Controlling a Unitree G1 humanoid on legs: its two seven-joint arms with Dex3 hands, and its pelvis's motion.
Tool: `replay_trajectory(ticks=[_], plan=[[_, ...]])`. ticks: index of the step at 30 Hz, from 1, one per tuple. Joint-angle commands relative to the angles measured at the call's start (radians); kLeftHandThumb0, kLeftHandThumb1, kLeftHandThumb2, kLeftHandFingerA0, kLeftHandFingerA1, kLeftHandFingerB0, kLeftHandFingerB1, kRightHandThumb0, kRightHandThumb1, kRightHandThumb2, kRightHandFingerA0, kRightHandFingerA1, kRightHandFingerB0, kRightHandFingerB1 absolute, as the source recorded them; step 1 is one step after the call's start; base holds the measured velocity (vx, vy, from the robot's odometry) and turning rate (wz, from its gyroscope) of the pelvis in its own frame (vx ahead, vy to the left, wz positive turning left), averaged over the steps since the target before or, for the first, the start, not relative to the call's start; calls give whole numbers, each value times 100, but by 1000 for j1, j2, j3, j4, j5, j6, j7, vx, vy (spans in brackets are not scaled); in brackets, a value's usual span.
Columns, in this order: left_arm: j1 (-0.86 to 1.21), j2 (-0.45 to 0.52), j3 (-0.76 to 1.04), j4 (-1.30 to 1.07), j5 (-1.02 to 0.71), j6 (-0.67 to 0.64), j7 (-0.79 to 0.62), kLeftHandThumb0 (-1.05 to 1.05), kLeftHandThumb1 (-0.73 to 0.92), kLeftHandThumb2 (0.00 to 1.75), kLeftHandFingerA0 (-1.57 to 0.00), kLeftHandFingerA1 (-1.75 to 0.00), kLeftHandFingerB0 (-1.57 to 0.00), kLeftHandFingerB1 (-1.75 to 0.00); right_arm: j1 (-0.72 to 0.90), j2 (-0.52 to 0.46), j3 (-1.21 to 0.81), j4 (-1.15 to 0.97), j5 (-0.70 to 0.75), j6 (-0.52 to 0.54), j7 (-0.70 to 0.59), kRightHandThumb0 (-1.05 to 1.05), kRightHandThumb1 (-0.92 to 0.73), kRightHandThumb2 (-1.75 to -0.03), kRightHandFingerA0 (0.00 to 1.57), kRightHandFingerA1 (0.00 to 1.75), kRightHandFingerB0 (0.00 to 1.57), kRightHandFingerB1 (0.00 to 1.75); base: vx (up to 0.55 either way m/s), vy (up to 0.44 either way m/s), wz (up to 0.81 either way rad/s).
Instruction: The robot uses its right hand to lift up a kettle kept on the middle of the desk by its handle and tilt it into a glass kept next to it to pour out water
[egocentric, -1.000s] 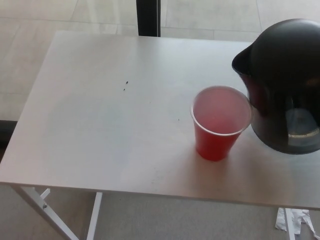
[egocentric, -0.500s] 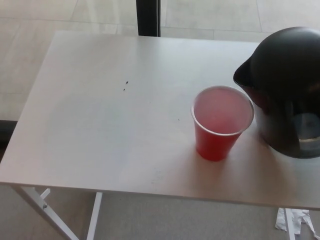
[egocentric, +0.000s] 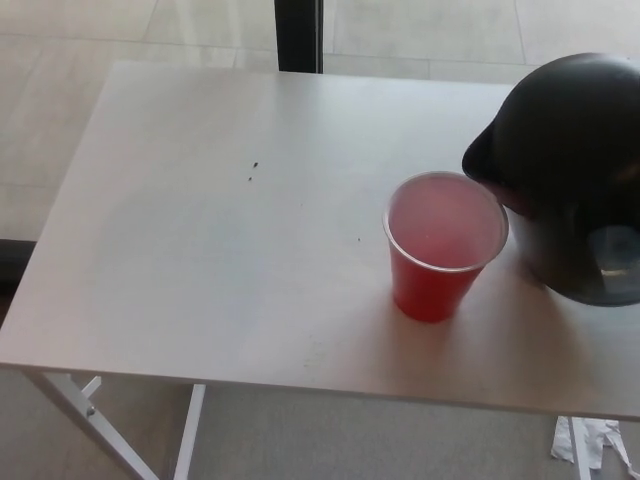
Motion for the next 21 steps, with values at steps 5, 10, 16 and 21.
replay_trajectory(ticks=[5,10,16,21], plan=[[-9,53,11,-5,5,-7,8,-77,74,62,-79,-59,-58,-52,-113,-72,33,-6,27,-226,114,-24,-58,-90,102,175,84,164,0,0,0],[-5,52,15,-7,1,-19,3,-79,74,62,-78,-59,-57,-53,-122,-66,66,0,10,-263,134,-13,-48,-115,126,140,109,129,0,0,0],[-6,57,7,-9,12,-18,6,-81,59,85,-75,-64,-53,-58,-158,-76,106,36,-29,-308,128,-5,-47,-128,97,169,86,156,0,0,0],[-9,57,12,-9,6,-20,2,-76,75,63,-78,-58,-57,-52,-203,-88,136,84,-57,-356,123,-5,-51,-123,122,145,100,128,0,0,0]])
